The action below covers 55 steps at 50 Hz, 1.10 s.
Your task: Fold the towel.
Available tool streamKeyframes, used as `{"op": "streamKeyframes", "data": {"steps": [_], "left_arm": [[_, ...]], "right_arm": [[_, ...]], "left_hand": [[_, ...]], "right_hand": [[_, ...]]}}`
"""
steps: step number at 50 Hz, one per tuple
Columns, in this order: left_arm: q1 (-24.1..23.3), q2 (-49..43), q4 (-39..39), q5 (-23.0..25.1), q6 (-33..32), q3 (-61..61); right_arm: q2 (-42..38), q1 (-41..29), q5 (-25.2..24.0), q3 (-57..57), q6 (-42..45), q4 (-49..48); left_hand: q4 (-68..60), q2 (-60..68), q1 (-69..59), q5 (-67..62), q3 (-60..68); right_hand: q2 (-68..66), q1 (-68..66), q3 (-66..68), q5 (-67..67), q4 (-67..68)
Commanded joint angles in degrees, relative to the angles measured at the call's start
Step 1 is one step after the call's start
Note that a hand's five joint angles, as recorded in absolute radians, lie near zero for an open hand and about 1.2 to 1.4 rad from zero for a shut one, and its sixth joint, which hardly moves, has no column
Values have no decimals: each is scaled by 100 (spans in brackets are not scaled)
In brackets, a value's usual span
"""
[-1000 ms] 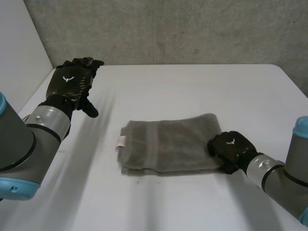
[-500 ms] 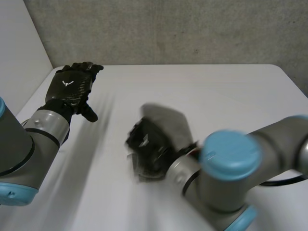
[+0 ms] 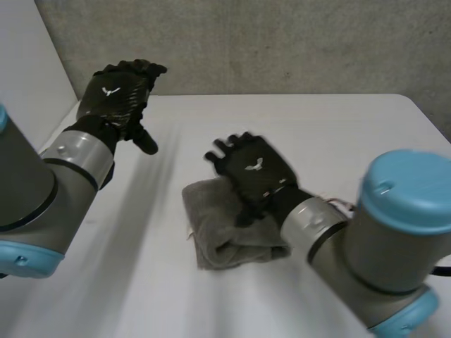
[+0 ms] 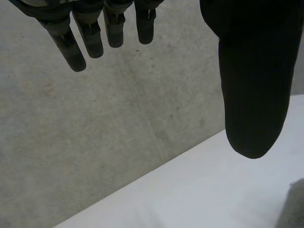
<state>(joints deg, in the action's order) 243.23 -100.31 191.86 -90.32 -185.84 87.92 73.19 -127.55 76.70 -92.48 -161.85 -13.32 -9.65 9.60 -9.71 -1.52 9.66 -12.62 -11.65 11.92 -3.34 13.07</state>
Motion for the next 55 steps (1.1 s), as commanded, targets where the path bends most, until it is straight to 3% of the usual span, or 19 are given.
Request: {"op": "streamKeyframes", "data": {"steps": [1, 7, 17, 24, 31, 36, 44, 50, 52, 53, 55], "left_arm": [[-758, -847, -1052, -600, 574, -933], [-1241, -1779, -1739, -996, 1268, -1523], [-1533, -2871, -1907, -1682, 1428, -1823], [-1506, -3082, -1889, -1770, 1358, -1709], [-1515, -3082, -1819, -1779, 1305, -1515], [-1541, -2950, -1828, -1761, 1146, -1568], [-1418, -2062, -1863, -1726, 979, -1779], [-733, -973, -1951, -1568, 865, -1823], [-234, -492, -2012, -1044, 865, -1823], [-232, -489, -2012, -1040, 865, -1823], [232, -104, -2170, -306, 891, -1832]], "right_arm": [[345, 949, -611, -25, -1224, 890], [214, 1416, -1227, 221, -1384, 1436], [-1158, 1408, -1281, 925, -1147, 1560], [-2132, 1382, -1062, 1565, 46, 1780], [-2239, 1232, -454, 1645, 752, 1762], [-2002, 1206, -261, 1645, 804, 1736], [-780, 1285, -33, 1593, 567, 1341], [-15, 1830, 504, 1777, -4, 1305], [299, 2127, 539, 1856, -118, 1367], [301, 2129, 539, 1856, -118, 1367], [599, 2400, 478, 1926, -110, 1559]], "left_hand": [[-157, 163, -151, 29, 156], [-141, 146, -134, 46, 139], [-124, 129, -117, 63, 122], [-124, 129, -117, 63, 122], [-124, 129, -117, 63, 122], [-90, 96, -84, 96, 89], [-73, 79, -67, 113, 72], [-73, 79, -67, 113, 72], [-73, 79, -67, 113, 72], [-73, 79, -67, 113, 72], [-73, 79, -67, 113, 72]], "right_hand": [[262, 165, -192, 334, -307], [262, 165, -192, 334, -307], [262, 165, -192, 334, -307], [262, 165, -192, 334, -307], [262, 165, -192, 334, -307], [262, 165, -192, 334, -307], [262, 165, -192, 334, -307], [262, 165, -192, 334, -307], [262, 165, -192, 334, -307], [262, 165, -192, 334, -307], [262, 165, -192, 334, -307]]}}
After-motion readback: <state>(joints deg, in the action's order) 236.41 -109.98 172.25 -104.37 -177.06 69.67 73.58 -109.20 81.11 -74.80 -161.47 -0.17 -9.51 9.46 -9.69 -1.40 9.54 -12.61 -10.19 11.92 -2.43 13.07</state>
